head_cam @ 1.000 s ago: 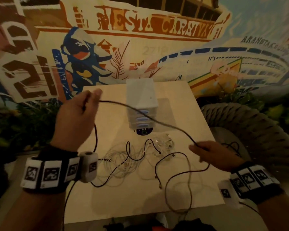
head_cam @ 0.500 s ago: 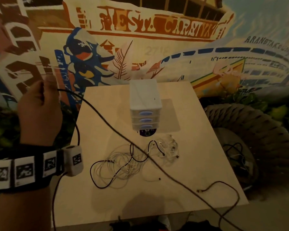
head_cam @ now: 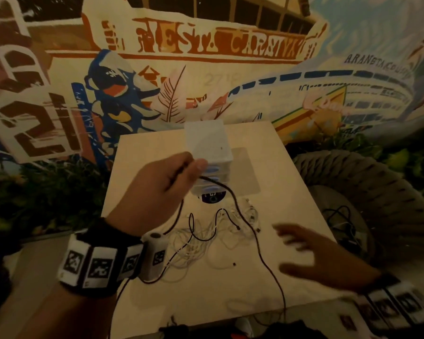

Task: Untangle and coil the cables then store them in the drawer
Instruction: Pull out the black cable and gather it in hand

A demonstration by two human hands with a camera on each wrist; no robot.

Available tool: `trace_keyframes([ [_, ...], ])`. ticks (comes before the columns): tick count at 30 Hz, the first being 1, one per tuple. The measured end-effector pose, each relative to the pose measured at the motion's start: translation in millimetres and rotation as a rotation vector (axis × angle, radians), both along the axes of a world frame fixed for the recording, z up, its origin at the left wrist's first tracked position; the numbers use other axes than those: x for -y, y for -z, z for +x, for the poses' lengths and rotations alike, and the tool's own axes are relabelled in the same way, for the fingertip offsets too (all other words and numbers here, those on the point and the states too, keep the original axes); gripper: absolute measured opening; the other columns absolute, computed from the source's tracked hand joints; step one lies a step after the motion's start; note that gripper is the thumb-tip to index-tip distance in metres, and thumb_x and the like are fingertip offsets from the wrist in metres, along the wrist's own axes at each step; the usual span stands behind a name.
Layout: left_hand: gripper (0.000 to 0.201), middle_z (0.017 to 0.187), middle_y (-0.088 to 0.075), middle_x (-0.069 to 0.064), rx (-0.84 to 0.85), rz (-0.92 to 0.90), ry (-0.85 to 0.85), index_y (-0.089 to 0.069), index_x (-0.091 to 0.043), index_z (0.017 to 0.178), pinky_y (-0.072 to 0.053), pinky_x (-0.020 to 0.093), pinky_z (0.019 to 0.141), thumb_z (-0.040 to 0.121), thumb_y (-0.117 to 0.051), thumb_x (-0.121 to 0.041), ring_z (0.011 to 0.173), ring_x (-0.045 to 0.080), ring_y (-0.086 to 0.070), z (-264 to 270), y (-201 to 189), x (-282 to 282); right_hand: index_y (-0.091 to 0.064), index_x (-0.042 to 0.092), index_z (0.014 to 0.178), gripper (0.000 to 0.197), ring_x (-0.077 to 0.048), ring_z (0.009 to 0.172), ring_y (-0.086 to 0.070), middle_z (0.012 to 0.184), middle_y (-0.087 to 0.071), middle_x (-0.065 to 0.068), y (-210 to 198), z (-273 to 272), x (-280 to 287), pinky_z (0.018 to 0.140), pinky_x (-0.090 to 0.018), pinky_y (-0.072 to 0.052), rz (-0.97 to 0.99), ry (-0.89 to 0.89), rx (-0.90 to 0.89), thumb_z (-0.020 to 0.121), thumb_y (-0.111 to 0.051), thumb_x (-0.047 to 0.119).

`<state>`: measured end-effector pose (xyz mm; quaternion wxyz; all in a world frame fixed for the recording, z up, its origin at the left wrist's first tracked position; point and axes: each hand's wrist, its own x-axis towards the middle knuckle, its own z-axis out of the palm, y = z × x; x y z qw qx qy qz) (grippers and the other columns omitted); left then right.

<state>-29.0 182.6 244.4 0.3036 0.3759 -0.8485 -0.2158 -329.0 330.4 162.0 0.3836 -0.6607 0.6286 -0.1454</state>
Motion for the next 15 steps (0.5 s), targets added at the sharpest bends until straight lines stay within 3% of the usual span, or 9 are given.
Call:
trace_keyframes([
  [3,0.033,0.065,-0.050,-0.003,0.048,-0.022,0.143,-0.043,-0.034,0.074,-0.030,0.017,0.050,0.102,-0.042,-0.052,0.052,0.011,-0.047,-22,-2,-8,-0.050,0.041,0.136,0.055,-0.002,0.115,-0.061,0.127,-0.062,0.017,-45,37,52,0.098,-0.026,-0.051,-0.205,-0.114,0.241,0.087,-0.071,0.054],
  [5,0.032,0.064,-0.053,-0.010,0.081,-0.046,0.179,-0.049,-0.032,0.079,-0.032,0.017,0.050,0.102,-0.042,-0.053,0.053,0.010,-0.050,-28,-3,-7,-0.065,0.025,0.111,0.030,-0.010,0.077,-0.066,0.089,-0.069,-0.001,-67,60,70,0.075,-0.032,-0.055,-0.217,-0.191,0.410,0.096,-0.057,0.050],
  [6,0.031,0.064,-0.054,-0.011,0.078,-0.051,0.182,-0.051,-0.032,0.080,-0.034,0.019,0.050,0.102,-0.042,-0.052,0.055,0.010,-0.051,-28,-3,-6,-0.065,0.016,0.100,0.038,-0.014,0.060,-0.057,0.071,-0.060,-0.005,-74,72,77,0.061,-0.034,-0.049,-0.239,-0.192,0.469,0.099,-0.049,0.051],
  [8,0.034,0.064,-0.057,-0.008,0.024,-0.041,0.136,-0.053,-0.030,0.082,-0.038,0.025,0.051,0.103,-0.039,-0.052,0.056,0.011,-0.054,-22,-5,-3,-0.062,0.000,0.099,0.057,-0.011,0.052,-0.038,0.061,-0.041,0.000,-75,81,85,0.053,-0.028,-0.035,-0.253,-0.131,0.499,0.102,-0.040,0.052],
  [9,0.037,0.063,-0.056,-0.007,-0.013,-0.033,0.095,-0.056,-0.029,0.082,-0.037,0.024,0.050,0.103,-0.037,-0.052,0.054,0.011,-0.052,-16,-5,-1,-0.061,-0.002,0.101,0.058,-0.009,0.053,-0.035,0.061,-0.036,0.003,-71,82,86,0.054,-0.025,-0.033,-0.253,-0.112,0.505,0.102,-0.038,0.051],
  [11,0.041,0.060,-0.054,-0.007,-0.095,-0.029,0.000,-0.060,-0.029,0.084,-0.034,0.025,0.048,0.105,-0.034,-0.053,0.048,0.011,-0.047,-5,-2,4,-0.061,0.015,0.086,0.044,-0.004,0.055,-0.035,0.062,-0.037,0.008,-62,75,82,0.057,-0.021,-0.034,-0.241,-0.135,0.487,0.104,-0.038,0.047],
  [13,0.043,0.064,-0.058,-0.003,-0.176,-0.030,-0.101,-0.056,-0.030,0.082,-0.042,0.036,0.050,0.106,-0.031,-0.055,0.048,0.014,-0.048,4,2,8,-0.057,0.022,0.075,0.039,-0.003,0.058,-0.044,0.063,-0.048,0.009,-48,62,76,0.062,-0.021,-0.040,-0.214,-0.198,0.375,0.105,-0.040,0.042],
  [15,0.048,0.064,-0.050,0.006,-0.305,0.046,-0.150,-0.047,-0.022,0.078,-0.041,0.047,0.047,0.104,-0.032,-0.060,0.048,0.023,-0.041,9,3,9,-0.069,0.021,0.081,0.041,-0.003,0.066,-0.058,0.072,-0.065,0.007,-26,47,72,0.071,-0.020,-0.048,-0.059,-0.265,0.225,0.105,-0.043,0.042],
])
